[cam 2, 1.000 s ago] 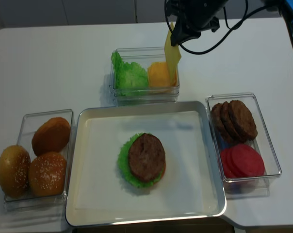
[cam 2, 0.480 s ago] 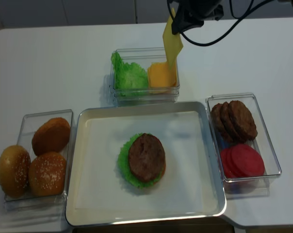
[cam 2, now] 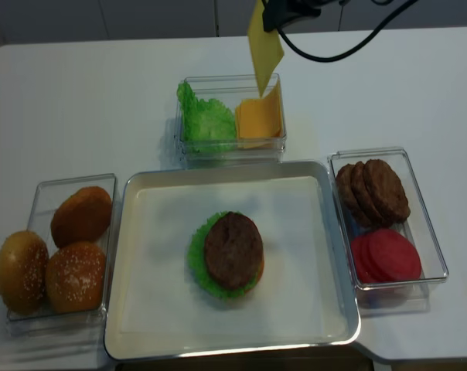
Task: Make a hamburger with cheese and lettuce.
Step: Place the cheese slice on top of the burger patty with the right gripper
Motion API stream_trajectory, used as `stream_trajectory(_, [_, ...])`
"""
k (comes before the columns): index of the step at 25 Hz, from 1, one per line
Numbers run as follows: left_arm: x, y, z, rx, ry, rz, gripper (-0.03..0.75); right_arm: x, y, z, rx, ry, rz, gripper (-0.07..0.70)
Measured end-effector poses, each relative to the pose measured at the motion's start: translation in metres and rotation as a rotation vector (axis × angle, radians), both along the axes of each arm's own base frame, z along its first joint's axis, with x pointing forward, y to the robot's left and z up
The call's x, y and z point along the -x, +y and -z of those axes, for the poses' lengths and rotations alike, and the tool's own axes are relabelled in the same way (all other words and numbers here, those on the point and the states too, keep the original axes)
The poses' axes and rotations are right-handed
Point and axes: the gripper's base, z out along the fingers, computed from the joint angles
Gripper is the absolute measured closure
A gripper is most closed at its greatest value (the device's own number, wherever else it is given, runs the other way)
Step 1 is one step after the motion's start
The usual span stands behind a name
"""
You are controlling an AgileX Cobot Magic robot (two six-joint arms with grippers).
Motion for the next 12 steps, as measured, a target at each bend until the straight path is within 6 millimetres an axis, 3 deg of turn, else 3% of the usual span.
stream_trajectory(12, [0.0,0.0,0.0,0.0,0.0,0.0,0.427,0.039,-0.004,-0.01,0.027,0.015,-0.037,0.591])
